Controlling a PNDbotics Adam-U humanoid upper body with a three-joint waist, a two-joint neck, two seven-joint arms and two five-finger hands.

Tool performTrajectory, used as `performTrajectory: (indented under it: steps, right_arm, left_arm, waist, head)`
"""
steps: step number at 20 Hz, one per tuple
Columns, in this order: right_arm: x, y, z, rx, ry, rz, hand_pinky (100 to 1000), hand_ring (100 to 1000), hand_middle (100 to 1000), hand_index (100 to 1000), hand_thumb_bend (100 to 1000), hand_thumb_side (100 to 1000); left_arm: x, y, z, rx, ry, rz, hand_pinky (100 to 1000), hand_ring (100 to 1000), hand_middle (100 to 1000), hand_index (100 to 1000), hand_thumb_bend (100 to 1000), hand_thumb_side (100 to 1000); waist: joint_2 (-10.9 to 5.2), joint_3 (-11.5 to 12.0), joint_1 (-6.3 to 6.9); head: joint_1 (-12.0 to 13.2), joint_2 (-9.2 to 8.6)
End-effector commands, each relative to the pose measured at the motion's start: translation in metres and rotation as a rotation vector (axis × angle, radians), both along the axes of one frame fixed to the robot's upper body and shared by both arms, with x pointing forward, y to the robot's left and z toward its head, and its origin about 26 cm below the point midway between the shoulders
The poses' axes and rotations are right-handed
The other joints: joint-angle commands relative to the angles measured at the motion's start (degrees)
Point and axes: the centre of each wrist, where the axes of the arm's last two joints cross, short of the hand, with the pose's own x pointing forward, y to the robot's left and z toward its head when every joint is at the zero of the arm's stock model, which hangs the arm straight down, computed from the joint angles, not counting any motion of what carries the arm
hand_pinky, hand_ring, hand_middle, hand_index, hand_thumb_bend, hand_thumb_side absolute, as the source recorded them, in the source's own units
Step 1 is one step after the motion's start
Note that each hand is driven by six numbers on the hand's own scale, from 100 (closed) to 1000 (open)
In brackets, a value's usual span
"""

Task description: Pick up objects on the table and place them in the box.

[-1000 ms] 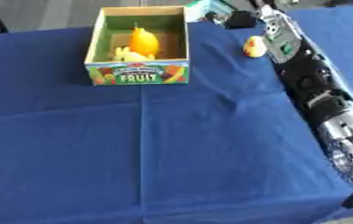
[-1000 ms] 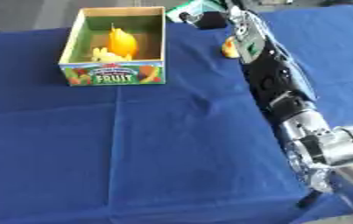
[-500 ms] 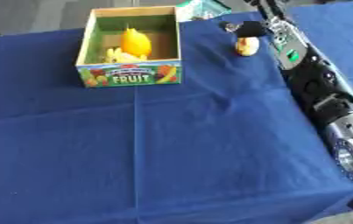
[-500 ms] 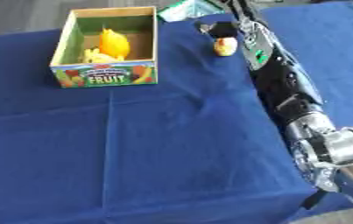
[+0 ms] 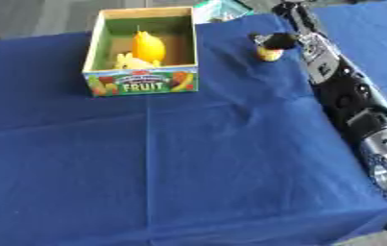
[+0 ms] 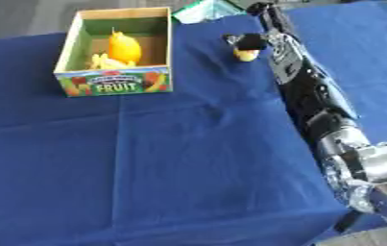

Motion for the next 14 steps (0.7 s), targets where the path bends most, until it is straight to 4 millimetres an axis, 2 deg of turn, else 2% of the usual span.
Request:
performTrajectory:
  steps: [1, 9, 14]
  right_arm:
    - [-0.0002, -0.0124, 0.0162, -0.023, -0.024, -0.025, 861, 844, 717, 772, 530, 338]
    - [-0.0015, -0.015, 0.0091, -0.048, 0.043, -0.008, 858, 834, 638, 700, 507, 303]
    - [-0.0019, -0.0159, 0.0071, -0.066, 0.084, 0.012, 855, 826, 599, 663, 473, 232]
  left_arm:
    - [-0.0011, 0.0045, 0.0071, 0.018, -0.024, 0.011, 753, 614, 545, 749, 100, 530]
    - [-0.0013, 0.0045, 0.0075, 0.018, -0.025, 0.012, 753, 614, 544, 750, 100, 530]
    - [-0.0012, 0.0046, 0.0075, 0.018, -0.025, 0.013, 753, 614, 544, 750, 100, 531]
  waist:
    - [-0.74, -0.04, -0.11]
    - [-0.82, -0.06, -0.25]
    - [-0.88, -0.11, -0.31]
  head:
    - [0.15, 0.27]
    - [0.29, 0.27]
    - [0.33, 0.27]
